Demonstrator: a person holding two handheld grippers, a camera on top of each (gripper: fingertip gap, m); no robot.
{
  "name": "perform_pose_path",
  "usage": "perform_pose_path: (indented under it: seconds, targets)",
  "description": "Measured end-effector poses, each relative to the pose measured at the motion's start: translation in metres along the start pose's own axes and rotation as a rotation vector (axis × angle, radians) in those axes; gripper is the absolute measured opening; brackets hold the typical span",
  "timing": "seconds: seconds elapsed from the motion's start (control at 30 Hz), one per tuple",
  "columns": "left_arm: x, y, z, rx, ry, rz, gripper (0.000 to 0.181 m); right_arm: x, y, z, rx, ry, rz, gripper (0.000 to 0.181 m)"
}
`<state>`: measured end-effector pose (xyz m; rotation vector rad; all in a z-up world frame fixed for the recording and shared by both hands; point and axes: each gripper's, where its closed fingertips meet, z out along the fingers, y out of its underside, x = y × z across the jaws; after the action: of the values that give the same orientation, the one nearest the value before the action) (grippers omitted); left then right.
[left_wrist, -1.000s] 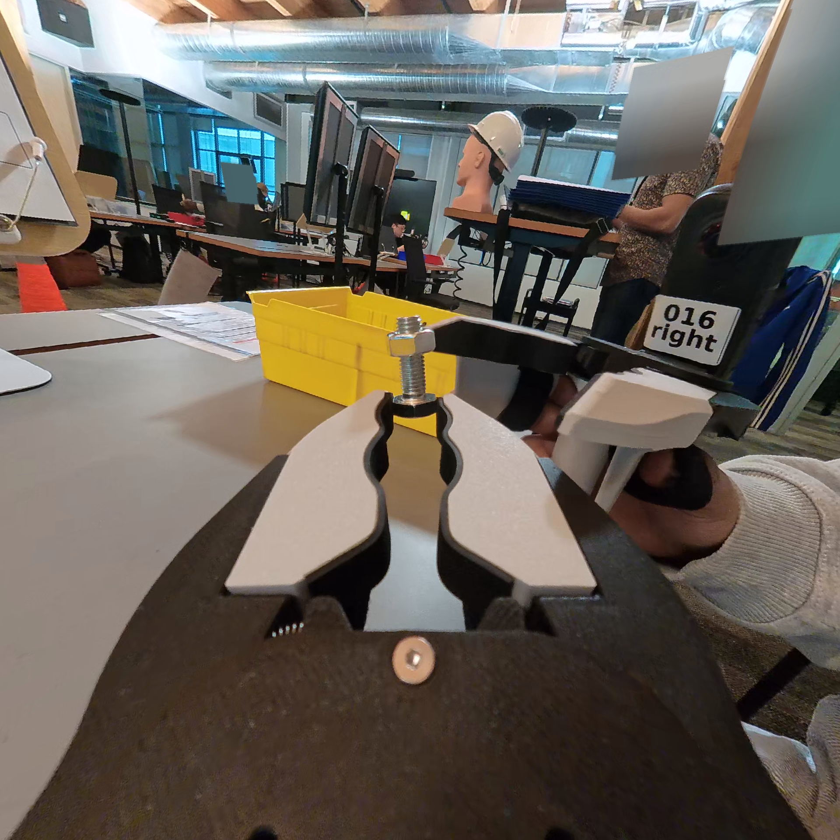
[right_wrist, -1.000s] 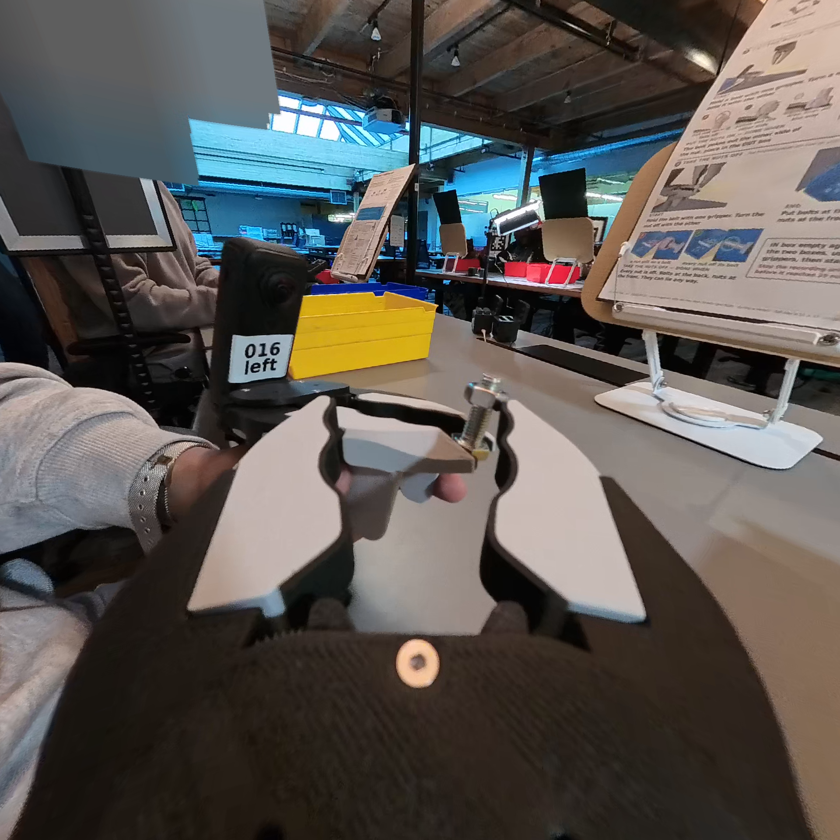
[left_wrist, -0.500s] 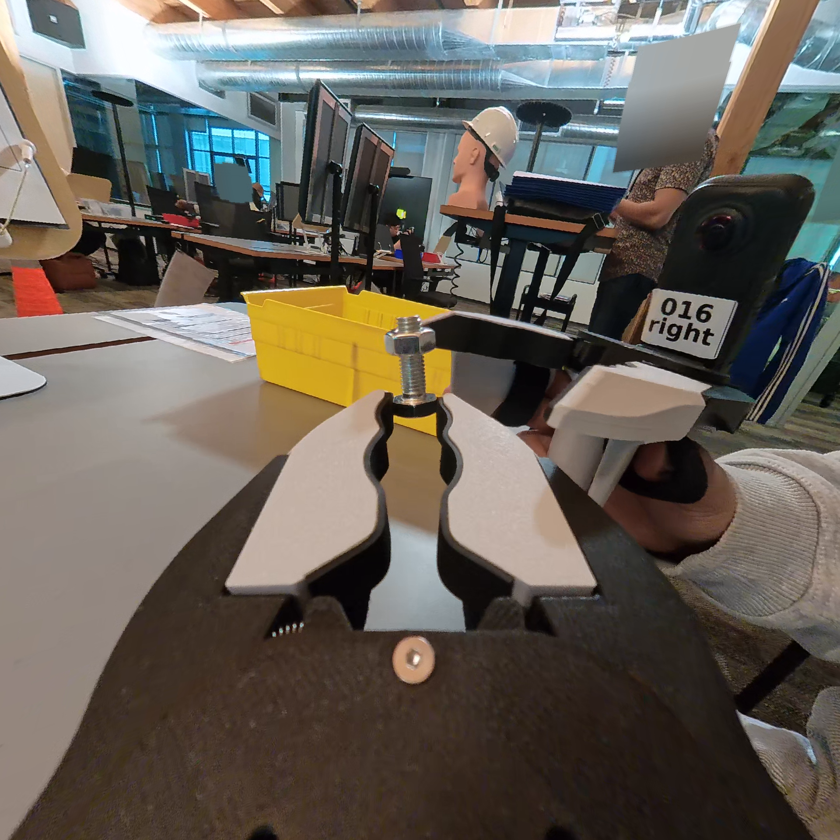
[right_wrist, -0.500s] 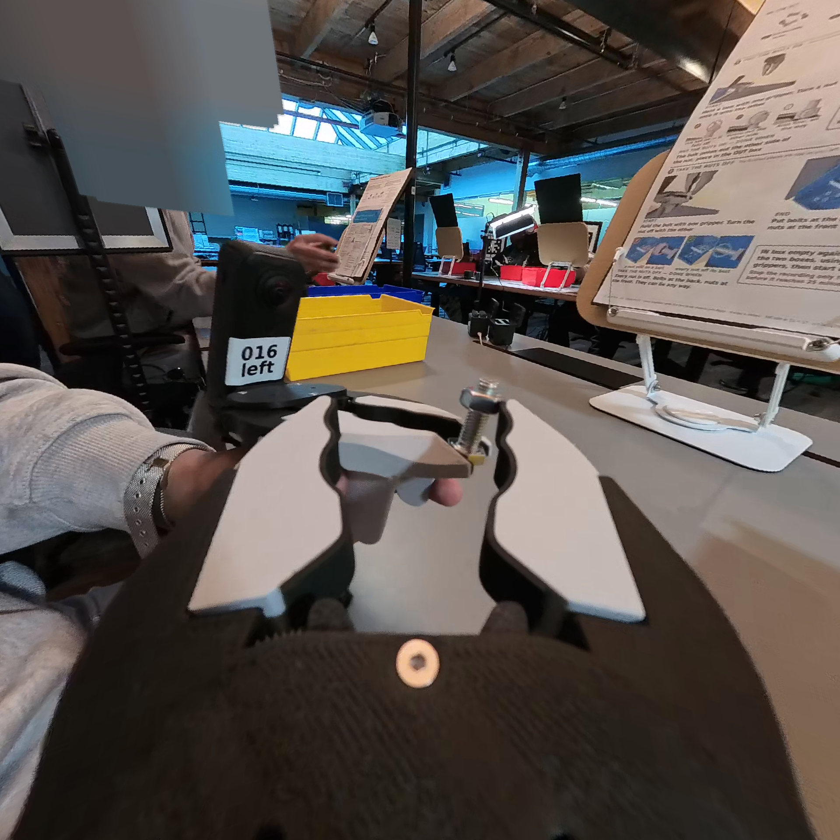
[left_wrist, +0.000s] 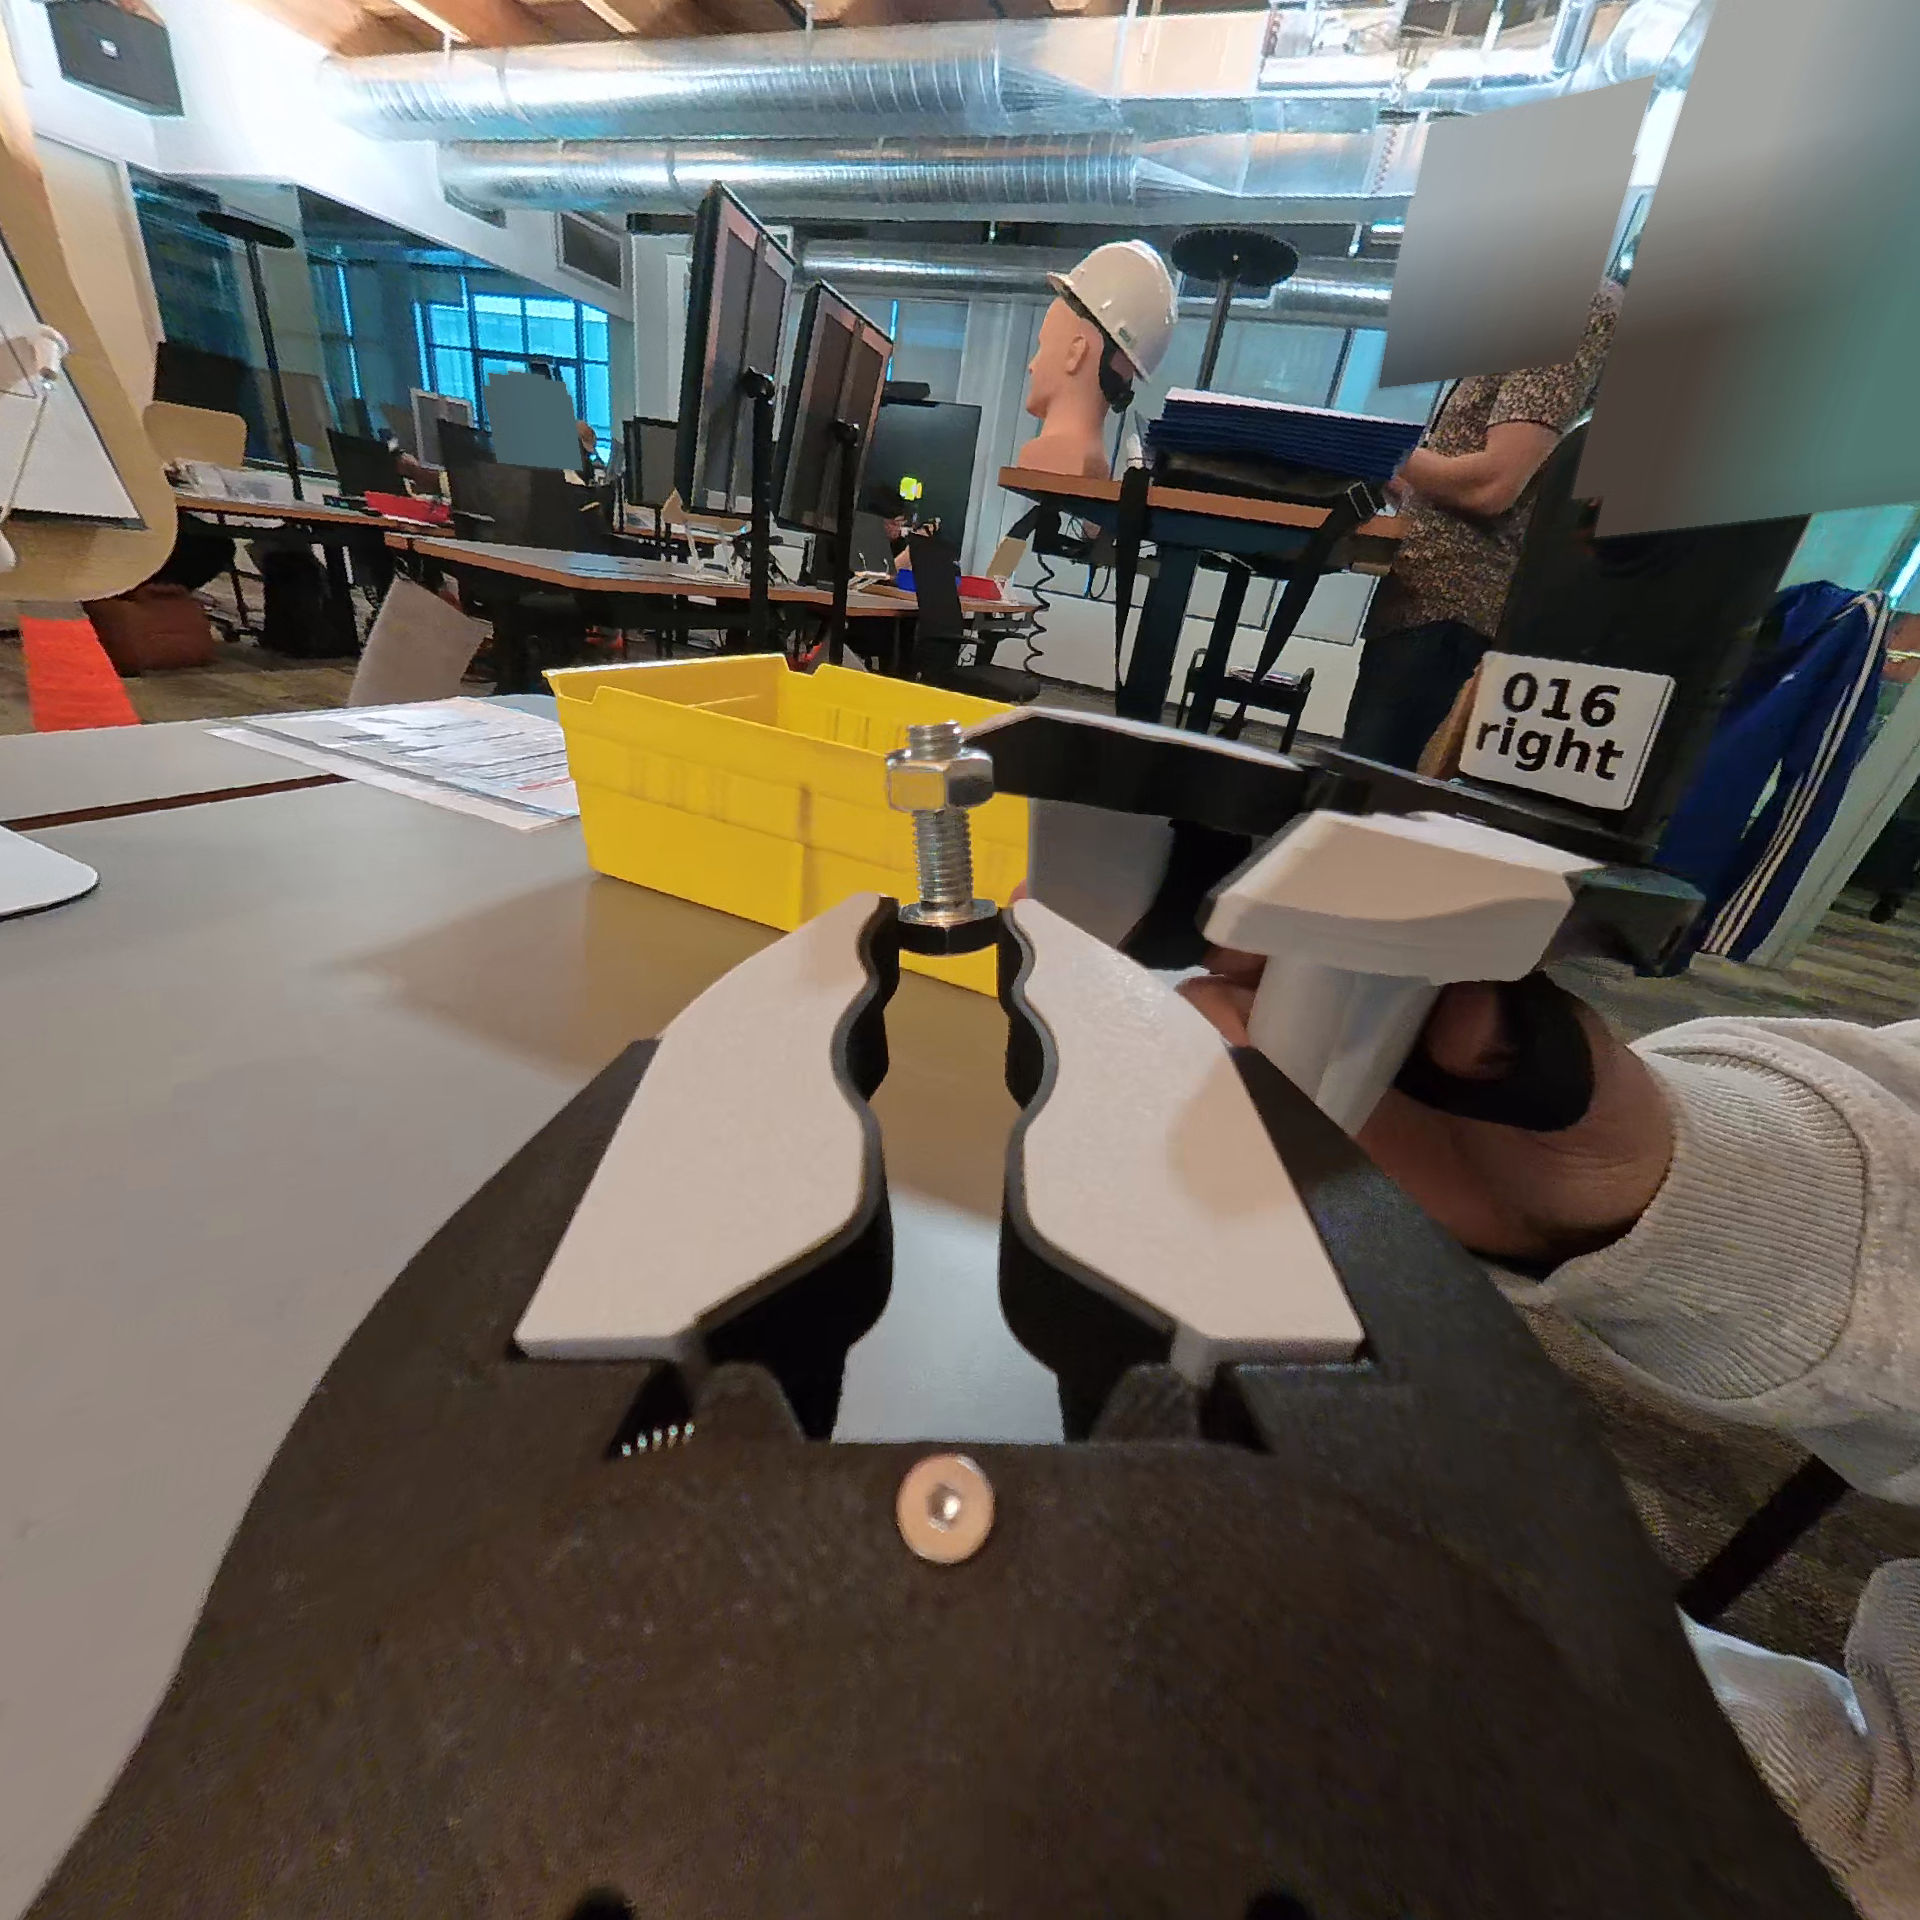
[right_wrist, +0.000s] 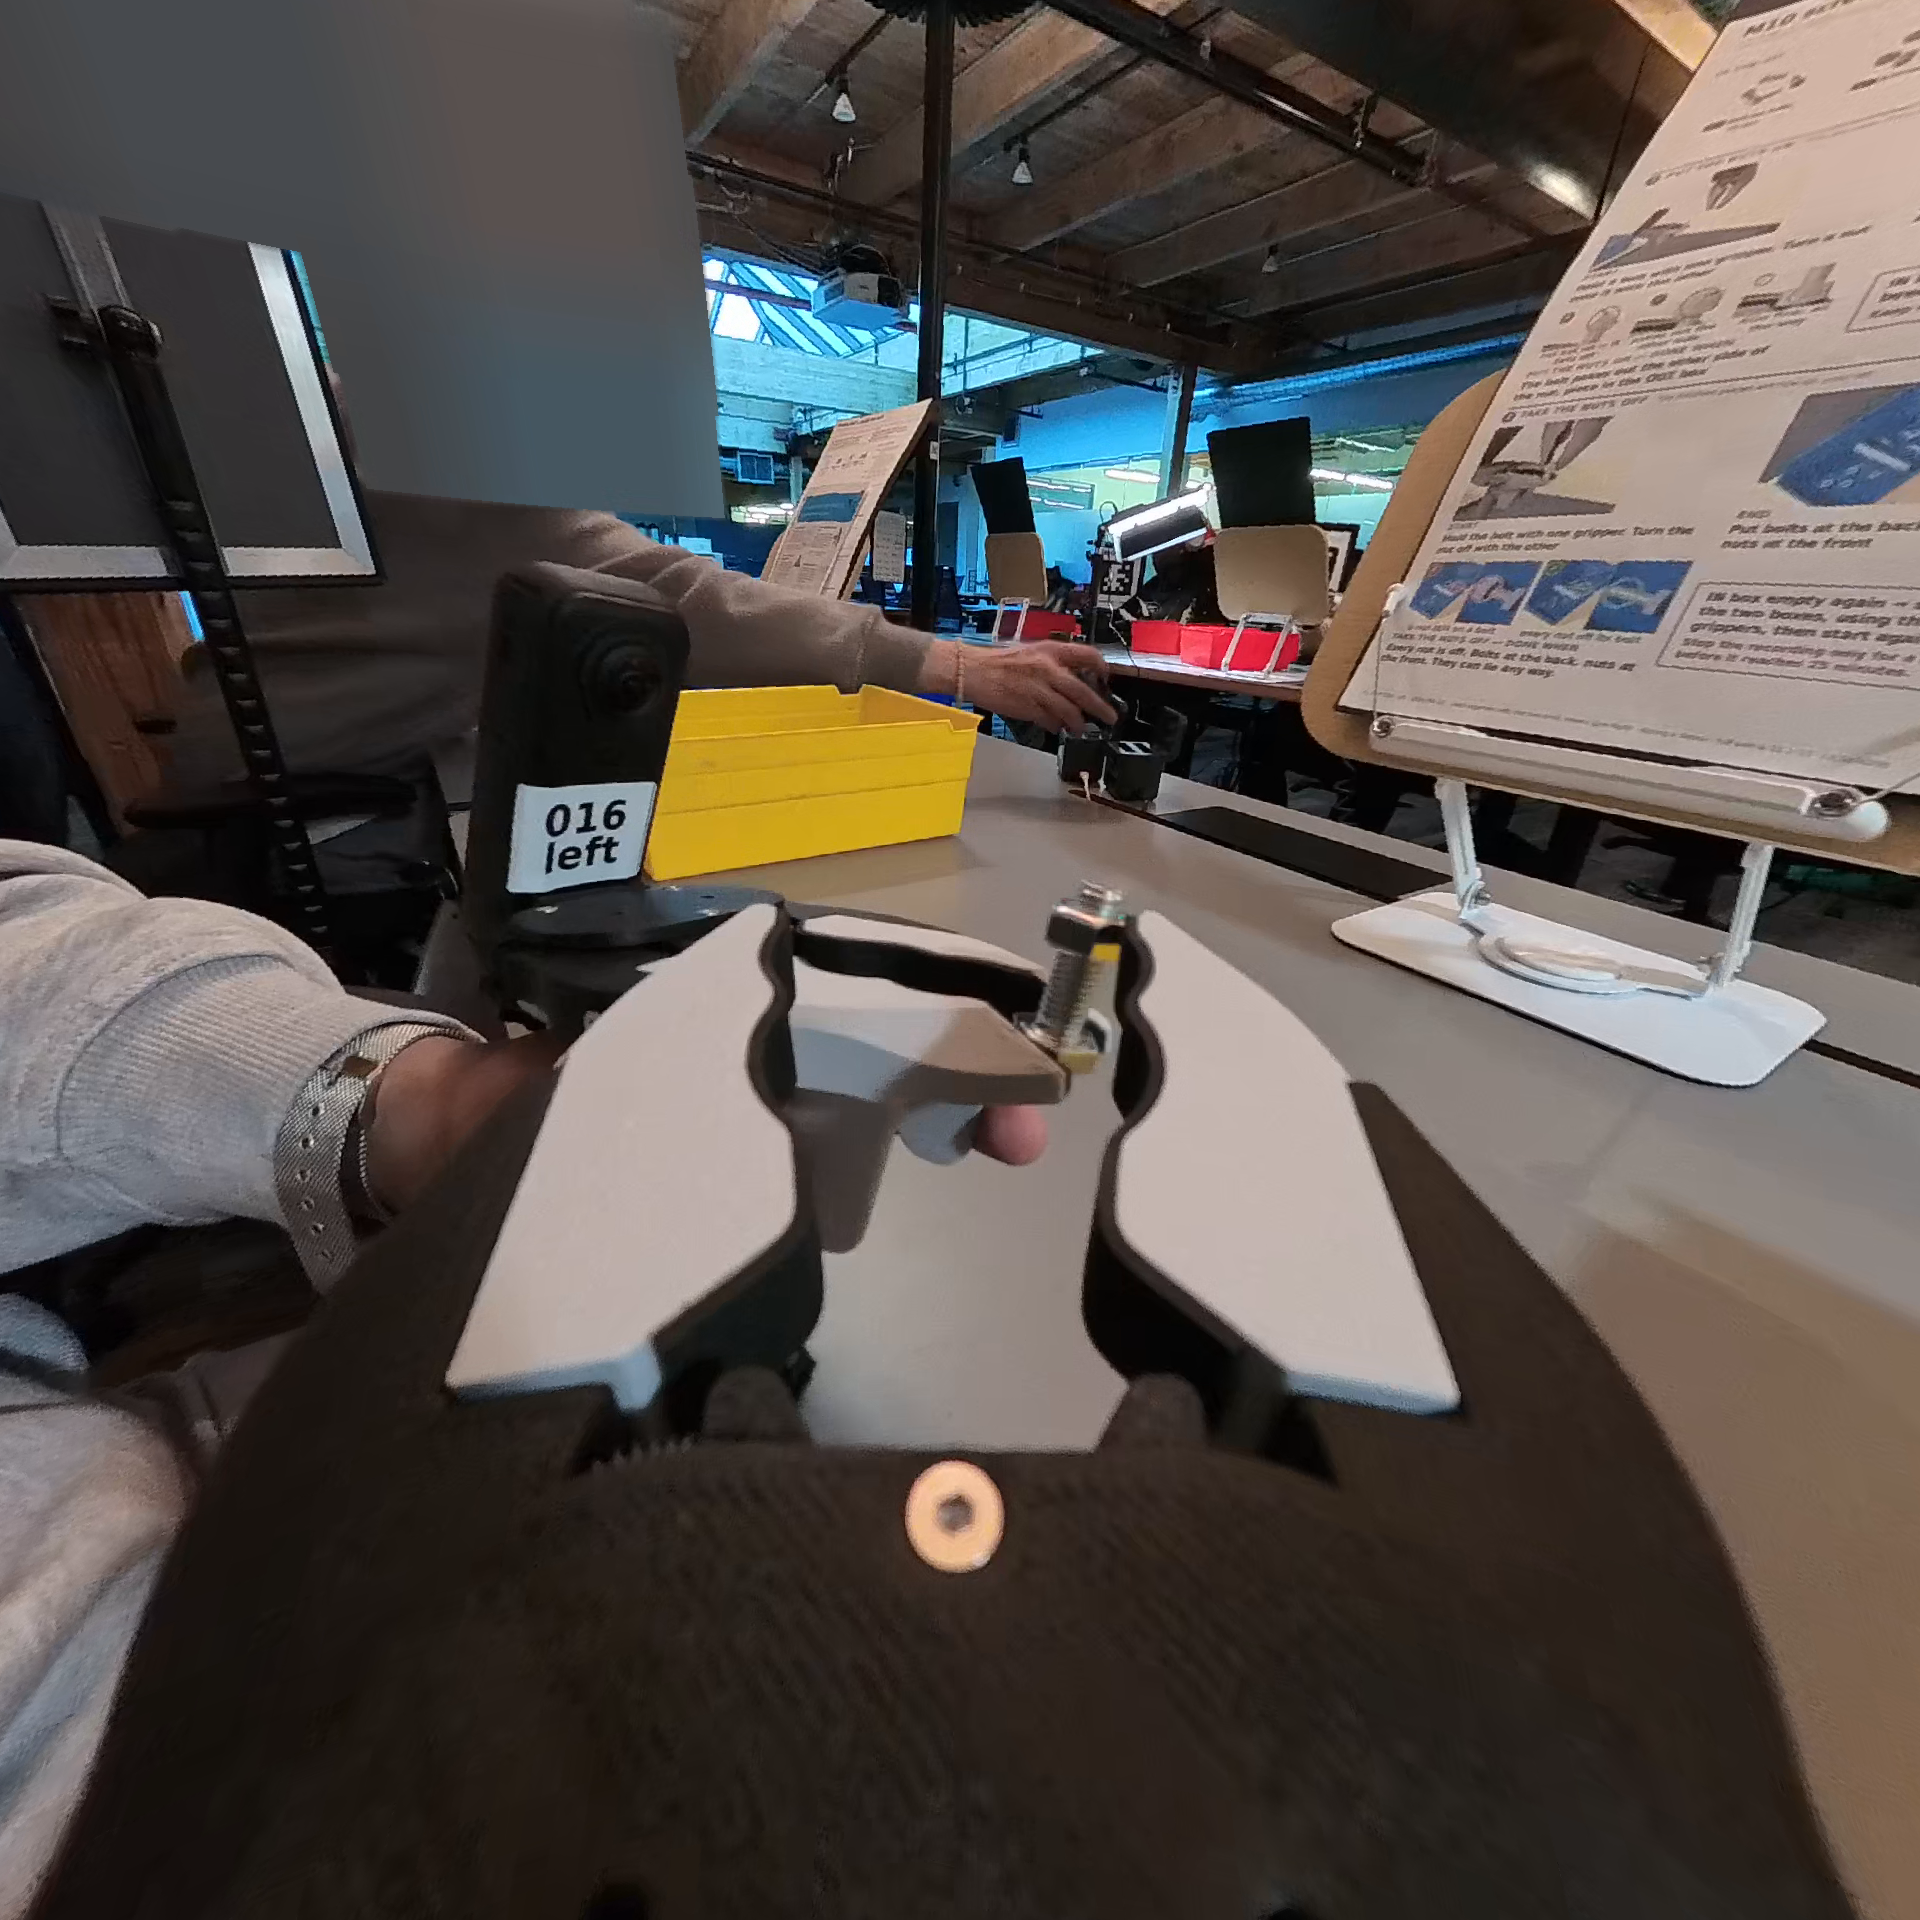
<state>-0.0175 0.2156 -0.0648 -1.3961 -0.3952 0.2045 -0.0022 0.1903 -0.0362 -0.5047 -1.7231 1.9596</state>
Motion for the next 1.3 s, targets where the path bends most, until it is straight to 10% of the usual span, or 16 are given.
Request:
perform_pose_path:
  seconds: [1.3]
  targets:
    - [-0.004, -0.001, -0.001, 0.010, -0.013, -0.027, 0.018, -0.004, -0.005, -0.002, 0.018, -0.004, -0.025, 0.056]
